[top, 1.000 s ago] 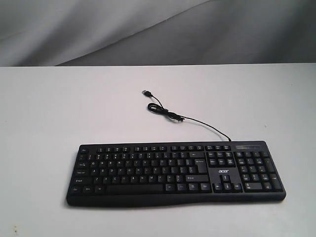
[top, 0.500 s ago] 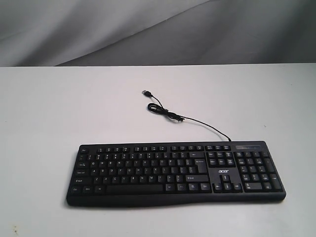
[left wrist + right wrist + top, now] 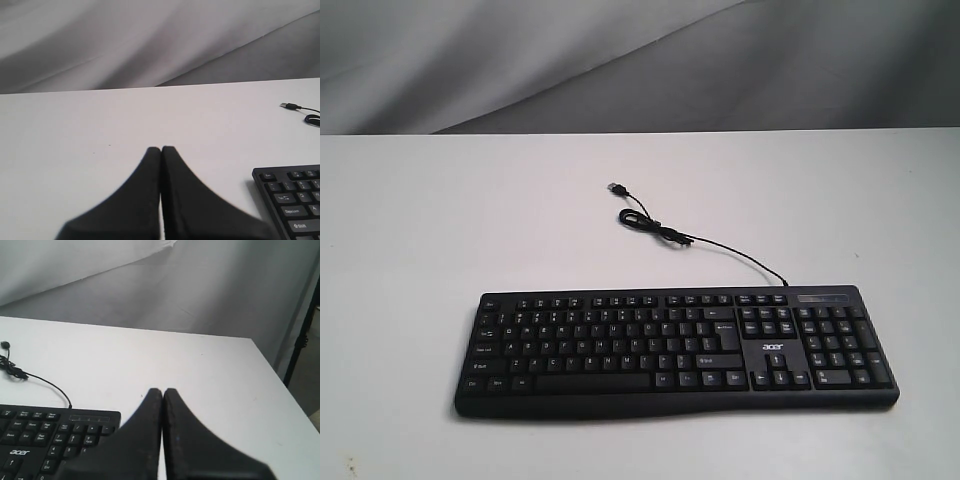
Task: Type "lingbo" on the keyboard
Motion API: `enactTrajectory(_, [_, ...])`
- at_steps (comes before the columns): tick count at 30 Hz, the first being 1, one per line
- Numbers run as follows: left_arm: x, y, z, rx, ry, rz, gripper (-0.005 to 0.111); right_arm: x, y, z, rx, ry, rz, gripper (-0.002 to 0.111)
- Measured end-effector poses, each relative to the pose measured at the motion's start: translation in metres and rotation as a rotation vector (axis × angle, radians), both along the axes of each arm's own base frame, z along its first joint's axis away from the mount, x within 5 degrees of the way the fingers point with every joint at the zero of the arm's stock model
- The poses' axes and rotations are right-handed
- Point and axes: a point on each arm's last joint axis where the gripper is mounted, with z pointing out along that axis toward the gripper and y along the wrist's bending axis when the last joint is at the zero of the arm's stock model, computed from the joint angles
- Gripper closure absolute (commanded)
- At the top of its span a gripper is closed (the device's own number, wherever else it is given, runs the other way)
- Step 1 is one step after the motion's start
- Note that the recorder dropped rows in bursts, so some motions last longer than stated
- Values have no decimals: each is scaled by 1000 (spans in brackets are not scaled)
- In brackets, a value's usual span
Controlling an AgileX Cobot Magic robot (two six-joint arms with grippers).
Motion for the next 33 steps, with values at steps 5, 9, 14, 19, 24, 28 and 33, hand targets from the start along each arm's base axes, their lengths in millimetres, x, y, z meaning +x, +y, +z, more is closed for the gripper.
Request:
enactTrajectory(5, [0,0,0,0,0,0,106,4,2,-16,49,-4,12,108])
enactTrajectory(9, [0,0,0,0,0,0,106,4,2,-16,66,-17,14,108])
enactTrajectory(14, [0,0,0,0,0,0,106,3,2,-21,66,32,11,108])
enactTrajectory(19, [0,0,0,0,0,0,106,3,2,-24,59,68,11,108])
enactTrajectory(24, [0,0,0,0,0,0,106,2,2,-24,59,74,11,108])
enactTrajectory(28, [0,0,0,0,0,0,106,2,2,-24,59,74,11,108])
enactTrajectory(33, [0,0,0,0,0,0,106,2,2,-24,61,74,11,108])
